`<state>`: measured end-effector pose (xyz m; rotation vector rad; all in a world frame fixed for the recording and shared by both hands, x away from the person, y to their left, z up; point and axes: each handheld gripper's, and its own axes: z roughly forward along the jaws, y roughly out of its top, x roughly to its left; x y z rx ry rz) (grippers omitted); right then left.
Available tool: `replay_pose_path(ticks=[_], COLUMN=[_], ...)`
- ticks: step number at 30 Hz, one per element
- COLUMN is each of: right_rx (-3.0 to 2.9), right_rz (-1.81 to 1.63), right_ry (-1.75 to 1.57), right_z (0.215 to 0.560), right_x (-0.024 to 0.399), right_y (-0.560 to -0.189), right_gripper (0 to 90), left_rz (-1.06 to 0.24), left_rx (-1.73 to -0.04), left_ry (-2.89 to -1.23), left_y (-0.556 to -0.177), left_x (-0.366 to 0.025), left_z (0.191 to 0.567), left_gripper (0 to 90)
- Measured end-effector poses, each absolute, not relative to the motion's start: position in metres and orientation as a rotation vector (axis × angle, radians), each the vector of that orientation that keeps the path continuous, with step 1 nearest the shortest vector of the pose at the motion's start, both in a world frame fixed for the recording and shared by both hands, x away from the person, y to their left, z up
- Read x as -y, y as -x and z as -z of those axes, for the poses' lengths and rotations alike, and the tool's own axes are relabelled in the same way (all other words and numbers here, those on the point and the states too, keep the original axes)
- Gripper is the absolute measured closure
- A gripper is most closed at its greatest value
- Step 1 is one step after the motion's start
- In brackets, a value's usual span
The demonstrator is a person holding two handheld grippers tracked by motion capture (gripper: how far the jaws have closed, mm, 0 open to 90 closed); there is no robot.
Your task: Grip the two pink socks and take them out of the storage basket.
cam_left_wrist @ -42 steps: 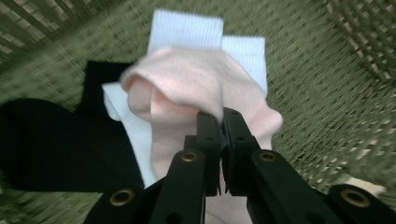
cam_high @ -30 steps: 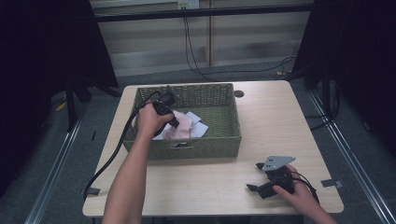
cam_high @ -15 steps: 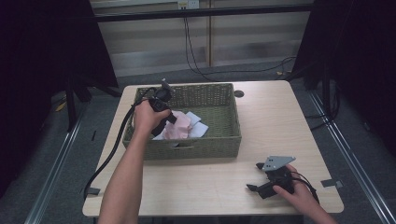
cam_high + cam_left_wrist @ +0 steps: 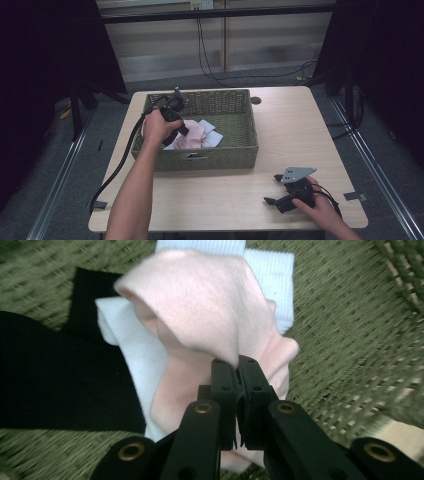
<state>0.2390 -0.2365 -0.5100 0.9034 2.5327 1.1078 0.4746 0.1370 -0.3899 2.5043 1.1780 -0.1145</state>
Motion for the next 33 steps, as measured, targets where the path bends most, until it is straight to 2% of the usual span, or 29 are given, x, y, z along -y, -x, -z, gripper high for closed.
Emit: replay_pose_path(ticks=[13,33], right_rx=[-2.532,-2.536], right_rz=[-1.107,-1.107], right_ry=[-0.9,-0.9], right_z=[0.51,0.51], right_x=[0.237,0.237], right_y=[-0.239,-0.239], right_gripper=[11.9,11.9], left_rz=[0.132,0.12], left_rx=[-1.139,-1.078], left_ry=[-2.481,-2.491], left_y=[-0.469,-0.459], left_x=[-0.139,-0.146], left_z=[0.338,0.296], left_gripper=[87.2,87.2])
